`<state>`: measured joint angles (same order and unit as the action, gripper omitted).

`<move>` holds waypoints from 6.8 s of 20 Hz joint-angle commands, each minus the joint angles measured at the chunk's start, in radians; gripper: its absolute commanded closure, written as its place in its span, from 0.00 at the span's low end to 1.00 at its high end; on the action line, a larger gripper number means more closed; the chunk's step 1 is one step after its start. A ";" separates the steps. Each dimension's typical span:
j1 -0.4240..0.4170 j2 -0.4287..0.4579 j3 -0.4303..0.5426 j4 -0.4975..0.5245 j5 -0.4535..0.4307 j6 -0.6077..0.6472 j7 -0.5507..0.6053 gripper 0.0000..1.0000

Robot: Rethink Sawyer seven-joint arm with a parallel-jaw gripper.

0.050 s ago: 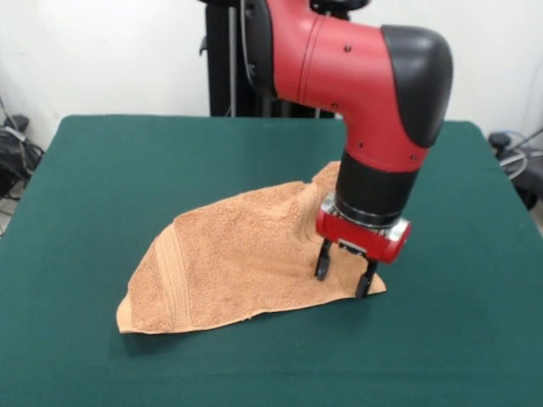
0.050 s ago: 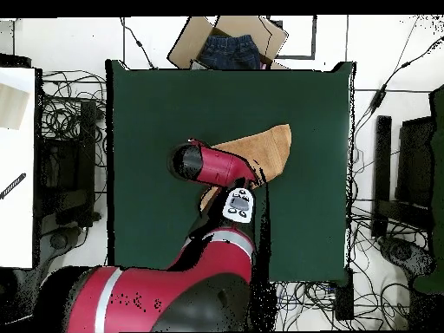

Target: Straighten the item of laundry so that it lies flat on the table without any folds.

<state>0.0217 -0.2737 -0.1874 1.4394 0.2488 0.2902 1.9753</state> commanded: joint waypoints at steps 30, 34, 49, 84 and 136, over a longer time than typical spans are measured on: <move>0.054 0.028 0.087 0.006 0.001 -0.041 0.141 0.00; 0.095 0.027 0.054 -0.004 0.021 -0.018 0.177 0.00; 0.198 0.088 -0.015 -0.059 0.102 -0.022 0.274 0.00; 0.503 0.333 -0.293 -0.264 0.565 0.048 0.532 0.00; 0.435 0.262 -0.102 -0.374 0.661 0.119 0.841 0.00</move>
<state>0.4253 -0.0714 -0.3738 1.1382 0.8602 0.3451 2.4913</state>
